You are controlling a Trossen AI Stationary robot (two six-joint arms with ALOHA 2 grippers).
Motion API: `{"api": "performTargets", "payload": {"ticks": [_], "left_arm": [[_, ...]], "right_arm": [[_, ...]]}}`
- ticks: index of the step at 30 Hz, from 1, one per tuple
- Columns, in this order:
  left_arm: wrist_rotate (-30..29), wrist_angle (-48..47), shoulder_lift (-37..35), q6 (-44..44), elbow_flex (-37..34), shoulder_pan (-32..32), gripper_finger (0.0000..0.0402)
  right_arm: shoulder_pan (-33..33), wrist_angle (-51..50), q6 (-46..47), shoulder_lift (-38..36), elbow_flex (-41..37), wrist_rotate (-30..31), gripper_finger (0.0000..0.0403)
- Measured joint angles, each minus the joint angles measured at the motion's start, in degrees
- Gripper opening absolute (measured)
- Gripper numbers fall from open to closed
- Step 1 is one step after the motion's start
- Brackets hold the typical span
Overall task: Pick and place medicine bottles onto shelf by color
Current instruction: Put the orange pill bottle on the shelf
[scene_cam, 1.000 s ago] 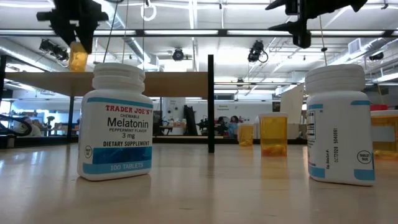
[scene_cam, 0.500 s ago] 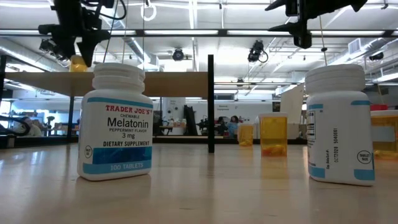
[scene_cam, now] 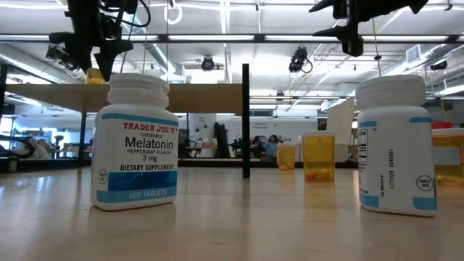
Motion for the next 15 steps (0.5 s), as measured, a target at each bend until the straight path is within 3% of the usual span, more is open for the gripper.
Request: {"api": "performTargets", "payload": {"ticks": [15], "left_arm": [[0.10,-1.71,0.04,-4.89,0.00,0.00,0.0224]], "right_arm": [[0.00,0.00,-1.74,0.00,0.00,-0.01,0.0225]]}}
